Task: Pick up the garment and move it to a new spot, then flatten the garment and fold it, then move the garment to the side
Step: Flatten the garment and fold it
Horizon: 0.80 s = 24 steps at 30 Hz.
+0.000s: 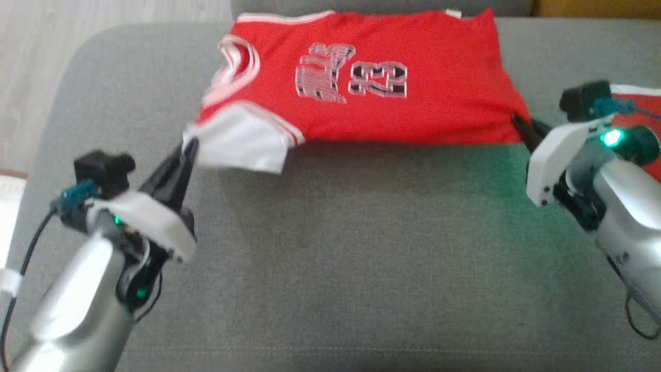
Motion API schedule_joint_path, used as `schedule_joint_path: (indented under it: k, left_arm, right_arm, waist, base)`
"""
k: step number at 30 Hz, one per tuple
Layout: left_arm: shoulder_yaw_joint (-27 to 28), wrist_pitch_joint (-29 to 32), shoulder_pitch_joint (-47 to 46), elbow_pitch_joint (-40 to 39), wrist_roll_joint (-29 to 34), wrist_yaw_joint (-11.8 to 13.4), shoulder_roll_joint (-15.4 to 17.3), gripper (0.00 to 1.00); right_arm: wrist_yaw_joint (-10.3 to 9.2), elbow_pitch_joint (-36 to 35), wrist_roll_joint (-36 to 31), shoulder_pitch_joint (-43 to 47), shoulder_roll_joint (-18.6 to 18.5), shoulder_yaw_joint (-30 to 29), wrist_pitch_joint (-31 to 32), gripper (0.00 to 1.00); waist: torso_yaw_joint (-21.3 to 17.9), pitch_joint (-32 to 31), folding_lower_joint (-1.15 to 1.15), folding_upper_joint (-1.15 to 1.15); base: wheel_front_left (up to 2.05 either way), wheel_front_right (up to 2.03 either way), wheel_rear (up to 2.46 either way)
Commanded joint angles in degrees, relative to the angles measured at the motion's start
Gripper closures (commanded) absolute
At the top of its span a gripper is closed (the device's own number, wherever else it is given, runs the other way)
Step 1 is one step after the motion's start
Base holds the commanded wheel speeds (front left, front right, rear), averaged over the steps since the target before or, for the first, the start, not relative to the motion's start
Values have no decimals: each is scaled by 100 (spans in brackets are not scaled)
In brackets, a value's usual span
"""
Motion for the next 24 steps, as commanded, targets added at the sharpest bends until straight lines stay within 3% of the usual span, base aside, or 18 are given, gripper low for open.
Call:
schedule_joint_path:
  k: [1,10,24]
  left_arm:
    - [147,114,-61,-380,-80,-33,399,100]
    - [-117,934,713,-1534,-472,-33,1213,100]
    - [-244,2012,1587,-2916,-1005,32,2126,100]
  right_arm:
    - [37,-216,121,91,-217,149,80,100]
    - [37,-859,810,654,-980,781,766,100]
    - [37,-2027,1573,1250,-1845,1268,1871,100]
  waist:
    - [-17,-204,0,0]
    - [-89,-533,0,0]
    - [-162,-853,0,0]
  base:
    - [0,0,0]
    - [0,0,0]
    - [0,0,0]
